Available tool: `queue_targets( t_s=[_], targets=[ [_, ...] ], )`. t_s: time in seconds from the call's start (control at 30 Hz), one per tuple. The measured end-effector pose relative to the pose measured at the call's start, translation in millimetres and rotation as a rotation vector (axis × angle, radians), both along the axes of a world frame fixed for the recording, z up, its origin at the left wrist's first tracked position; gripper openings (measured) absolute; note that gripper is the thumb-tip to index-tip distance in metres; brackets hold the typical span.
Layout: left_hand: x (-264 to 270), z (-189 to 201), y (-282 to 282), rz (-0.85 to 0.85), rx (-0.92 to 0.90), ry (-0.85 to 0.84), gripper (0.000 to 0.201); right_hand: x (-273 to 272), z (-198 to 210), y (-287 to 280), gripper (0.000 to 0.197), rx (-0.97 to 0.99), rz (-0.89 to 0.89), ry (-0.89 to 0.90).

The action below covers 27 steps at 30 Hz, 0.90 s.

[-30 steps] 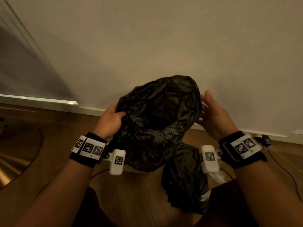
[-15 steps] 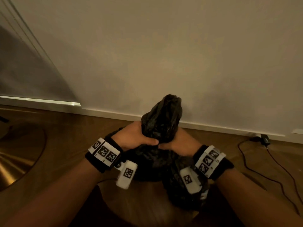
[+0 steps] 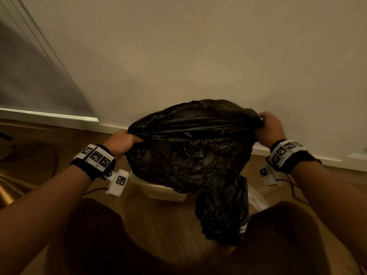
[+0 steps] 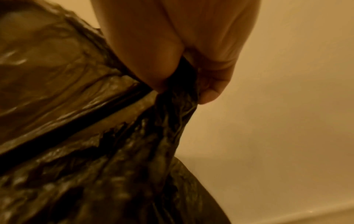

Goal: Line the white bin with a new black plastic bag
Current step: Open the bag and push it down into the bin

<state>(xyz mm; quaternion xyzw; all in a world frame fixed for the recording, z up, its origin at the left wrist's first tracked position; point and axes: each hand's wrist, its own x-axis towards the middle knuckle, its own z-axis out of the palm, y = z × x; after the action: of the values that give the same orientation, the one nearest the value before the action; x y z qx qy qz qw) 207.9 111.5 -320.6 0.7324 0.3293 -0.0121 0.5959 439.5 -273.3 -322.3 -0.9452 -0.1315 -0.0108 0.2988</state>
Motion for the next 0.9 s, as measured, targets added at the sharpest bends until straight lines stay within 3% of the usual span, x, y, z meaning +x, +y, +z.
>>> queue_targets(
  t_s=[0.13,0.2,0.3,0.33,0.43,0.5,0.57,0.63,0.73,0.8,0.9],
  targets=[
    [-3,3,11,0.039,-0.007,-0.018,0.034,14,14,-8,0.02,0.084,-0.036,0.107],
    [-5,6,10,0.023,-0.007,-0.037,0.036,10,18,-8,0.018,0.113,0.03,0.345],
    [-7,11,-4,-0.129,0.056,-0.051,0.045,-13,7,0,0.046,0.394,0.128,0.841],
    [-5,13,-12,-0.175,0.075,-0.048,0.047,-21,4,7,0.053,0.399,0.215,0.89],
    [2,19,-36,-0.168,-0.012,-0.049,0.04,-50,-4,36,0.066,0.463,0.394,0.867],
    [5,20,-47,-0.156,-0.172,-0.021,0.029,-59,-7,50,0.079,0.523,0.384,0.807],
    [7,20,-45,-0.181,-0.292,0.004,0.037,-57,-2,53,0.081,0.52,0.375,0.701],
    [6,20,-34,-0.234,-0.248,0.01,0.046,-47,8,46,0.072,0.471,0.386,0.666],
    [4,17,-16,-0.209,-0.135,0.012,0.051,-27,18,20,0.058,0.4,0.379,0.758],
    [2,14,-3,-0.148,-0.144,-0.011,0.045,-14,24,0,0.05,0.337,0.317,0.74],
    [0,15,10,-0.047,-0.246,-0.039,0.029,-5,38,-23,0.019,0.139,0.219,0.576]
  ],
)
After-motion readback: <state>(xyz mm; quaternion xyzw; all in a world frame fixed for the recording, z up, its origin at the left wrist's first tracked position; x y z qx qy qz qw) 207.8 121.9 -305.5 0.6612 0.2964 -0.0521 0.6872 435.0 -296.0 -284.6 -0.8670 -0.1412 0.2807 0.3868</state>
